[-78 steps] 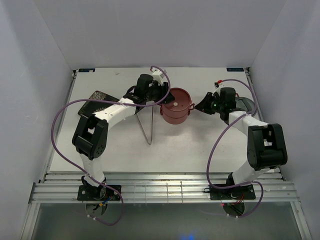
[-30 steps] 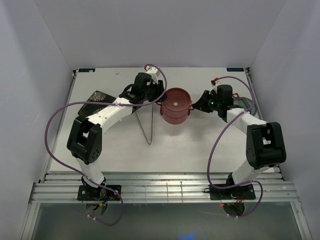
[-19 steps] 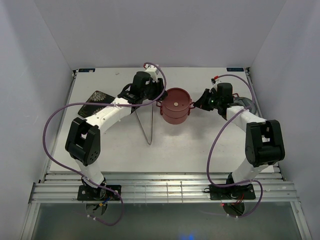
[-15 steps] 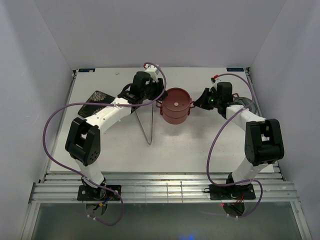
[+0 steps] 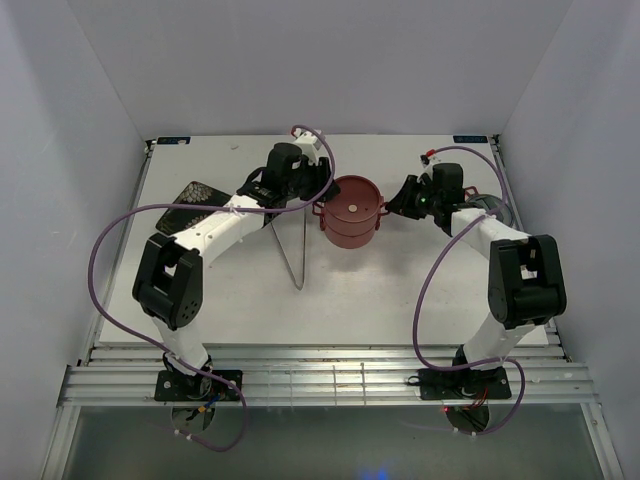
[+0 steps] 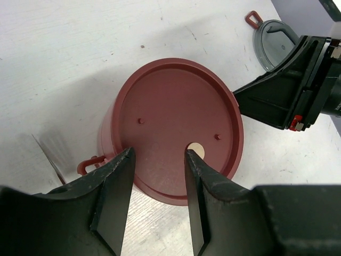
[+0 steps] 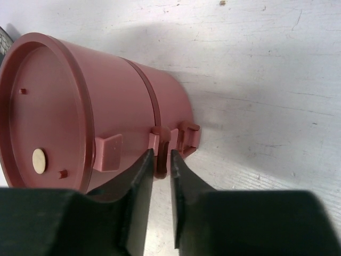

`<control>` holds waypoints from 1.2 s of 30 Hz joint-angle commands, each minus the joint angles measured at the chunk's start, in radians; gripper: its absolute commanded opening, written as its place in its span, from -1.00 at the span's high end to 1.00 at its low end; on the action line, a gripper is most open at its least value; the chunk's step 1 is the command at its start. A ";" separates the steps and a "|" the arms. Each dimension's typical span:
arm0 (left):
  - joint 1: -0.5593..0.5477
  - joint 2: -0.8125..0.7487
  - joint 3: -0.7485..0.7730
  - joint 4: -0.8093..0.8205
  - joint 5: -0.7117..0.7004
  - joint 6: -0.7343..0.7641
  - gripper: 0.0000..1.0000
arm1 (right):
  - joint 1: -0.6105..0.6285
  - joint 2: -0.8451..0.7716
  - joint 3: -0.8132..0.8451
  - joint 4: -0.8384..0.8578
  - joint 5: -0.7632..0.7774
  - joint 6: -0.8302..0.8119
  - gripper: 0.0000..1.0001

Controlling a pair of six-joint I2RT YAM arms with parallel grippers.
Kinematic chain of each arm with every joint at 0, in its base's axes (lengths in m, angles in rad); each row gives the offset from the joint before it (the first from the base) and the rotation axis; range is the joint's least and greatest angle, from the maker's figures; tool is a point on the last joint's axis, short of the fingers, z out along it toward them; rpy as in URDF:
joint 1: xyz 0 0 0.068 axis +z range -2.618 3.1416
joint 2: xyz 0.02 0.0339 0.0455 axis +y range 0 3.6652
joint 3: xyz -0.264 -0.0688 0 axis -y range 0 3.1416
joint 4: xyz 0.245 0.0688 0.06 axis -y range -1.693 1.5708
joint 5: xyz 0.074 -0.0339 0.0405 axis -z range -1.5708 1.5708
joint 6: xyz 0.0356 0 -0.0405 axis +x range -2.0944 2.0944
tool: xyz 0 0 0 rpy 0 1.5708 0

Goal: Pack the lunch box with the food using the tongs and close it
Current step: Close the fastener on the packing box.

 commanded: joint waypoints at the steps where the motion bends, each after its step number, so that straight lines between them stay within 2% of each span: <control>1: -0.004 0.006 0.019 0.027 0.022 0.012 -0.04 | -0.002 0.012 0.022 0.024 0.004 -0.014 0.46; 5: -0.003 0.028 0.020 0.032 0.016 0.015 -0.04 | -0.003 0.039 0.011 0.046 0.000 -0.009 0.46; 14: -0.004 0.048 0.020 0.038 0.022 0.014 -0.03 | -0.008 0.098 0.011 0.064 -0.002 0.003 0.64; 30: -0.004 0.037 0.006 0.055 0.022 0.008 -0.02 | -0.009 0.128 0.005 0.084 -0.046 0.011 0.47; 36: -0.004 0.023 0.014 0.056 0.024 0.005 -0.02 | -0.017 0.061 -0.015 0.061 -0.022 0.002 0.47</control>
